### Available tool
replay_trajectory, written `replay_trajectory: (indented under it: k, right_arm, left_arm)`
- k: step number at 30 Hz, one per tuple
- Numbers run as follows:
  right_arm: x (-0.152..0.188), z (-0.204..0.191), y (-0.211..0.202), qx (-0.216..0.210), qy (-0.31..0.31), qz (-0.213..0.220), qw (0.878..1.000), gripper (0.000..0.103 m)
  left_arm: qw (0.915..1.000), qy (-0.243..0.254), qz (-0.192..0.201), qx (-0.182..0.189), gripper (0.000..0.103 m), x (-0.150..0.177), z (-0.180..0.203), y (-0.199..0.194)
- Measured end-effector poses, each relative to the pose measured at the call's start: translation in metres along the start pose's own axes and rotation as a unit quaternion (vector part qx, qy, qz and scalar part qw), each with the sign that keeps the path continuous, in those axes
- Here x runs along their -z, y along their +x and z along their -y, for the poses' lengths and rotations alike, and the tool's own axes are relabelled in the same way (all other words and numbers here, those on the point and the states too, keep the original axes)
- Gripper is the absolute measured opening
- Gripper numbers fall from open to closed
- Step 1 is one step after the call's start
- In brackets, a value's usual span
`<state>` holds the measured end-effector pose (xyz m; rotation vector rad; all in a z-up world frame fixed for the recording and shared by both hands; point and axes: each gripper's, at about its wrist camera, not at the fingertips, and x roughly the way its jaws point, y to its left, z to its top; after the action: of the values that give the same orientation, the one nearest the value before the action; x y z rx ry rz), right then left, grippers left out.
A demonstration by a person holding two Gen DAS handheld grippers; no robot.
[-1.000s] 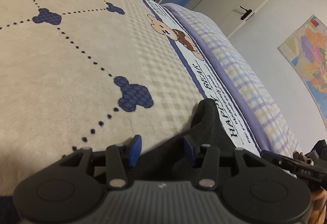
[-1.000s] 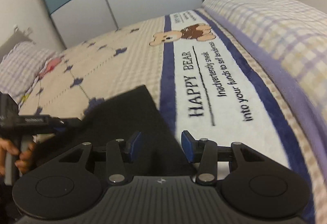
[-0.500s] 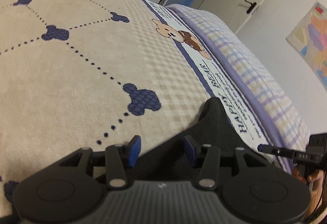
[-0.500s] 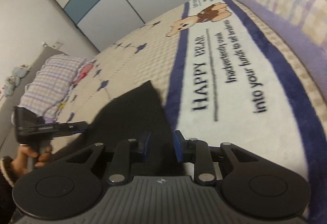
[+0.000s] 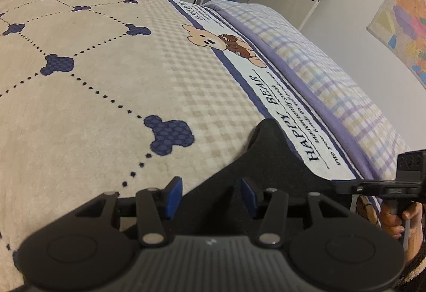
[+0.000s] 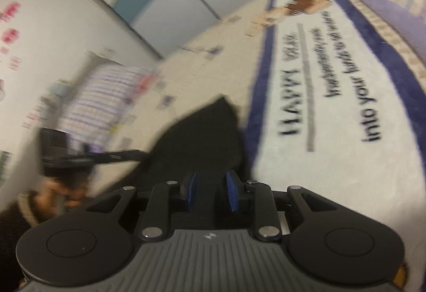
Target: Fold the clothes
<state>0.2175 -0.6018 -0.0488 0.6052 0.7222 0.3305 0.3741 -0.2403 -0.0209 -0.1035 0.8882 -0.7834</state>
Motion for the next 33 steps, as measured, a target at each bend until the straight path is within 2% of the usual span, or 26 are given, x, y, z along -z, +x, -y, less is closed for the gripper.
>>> replay_trajectory:
  k: [1, 2, 3, 13, 15, 18, 23, 27, 29, 30, 31, 32, 33]
  right_arm:
    - [0.002, 0.003, 0.005, 0.006, 0.003, -0.010, 1.000, 0.028]
    - [0.004, 0.004, 0.008, 0.008, 0.005, -0.016, 1.000, 0.019]
    - [0.005, 0.003, 0.007, 0.006, 0.003, -0.017, 1.000, 0.007]
    - [0.019, -0.011, -0.050, -0.027, -0.030, -0.005, 0.999, 0.007]
    - [0.031, -0.005, -0.049, -0.017, -0.039, -0.020, 0.999, 0.007]
    - [0.049, 0.009, -0.038, 0.001, -0.053, -0.044, 0.998, 0.006]
    - [0.056, 0.006, -0.047, -0.010, -0.094, -0.039, 0.995, 0.006]
    - [0.057, 0.010, -0.048, -0.017, -0.097, -0.036, 0.995, 0.006]
    - [0.056, 0.009, -0.048, -0.016, -0.102, -0.035, 0.994, 0.006]
    - [0.055, 0.009, -0.048, -0.016, -0.101, -0.035, 0.994, 0.006]
    - [0.055, 0.010, -0.047, -0.017, -0.100, -0.035, 0.994, 0.006]
    - [0.054, 0.010, -0.046, -0.016, -0.098, -0.034, 0.994, 0.006]
    - [0.054, 0.009, -0.045, -0.015, -0.096, -0.034, 0.995, 0.006]
  left_arm:
    - [1.0000, 0.001, -0.001, -0.002, 0.050, 0.000, 0.000, 0.000]
    - [1.0000, 0.002, -0.002, -0.004, 0.050, 0.000, 0.000, 0.000]
    - [1.0000, 0.002, -0.002, -0.006, 0.050, 0.000, 0.000, 0.000]
    - [1.0000, -0.004, -0.006, -0.005, 0.050, -0.007, -0.013, -0.004]
    - [0.9999, -0.007, -0.012, -0.001, 0.051, -0.005, -0.014, 0.002]
    - [0.9995, 0.005, -0.029, 0.014, 0.051, -0.002, -0.012, 0.013]
    - [0.9969, 0.011, -0.056, 0.055, 0.050, -0.002, -0.001, 0.038]
    - [0.9931, 0.023, -0.063, 0.096, 0.050, 0.001, 0.018, 0.046]
    - [0.9923, 0.051, -0.070, 0.089, 0.049, 0.005, 0.031, 0.050]
    - [0.9920, 0.066, -0.072, 0.080, 0.048, 0.007, 0.038, 0.052]
    - [0.9921, 0.077, -0.071, 0.069, 0.035, 0.007, 0.042, 0.054]
    - [0.9922, 0.087, -0.068, 0.058, 0.014, 0.008, 0.047, 0.054]
    - [0.9925, 0.094, -0.060, 0.048, 0.012, 0.008, 0.051, 0.053]
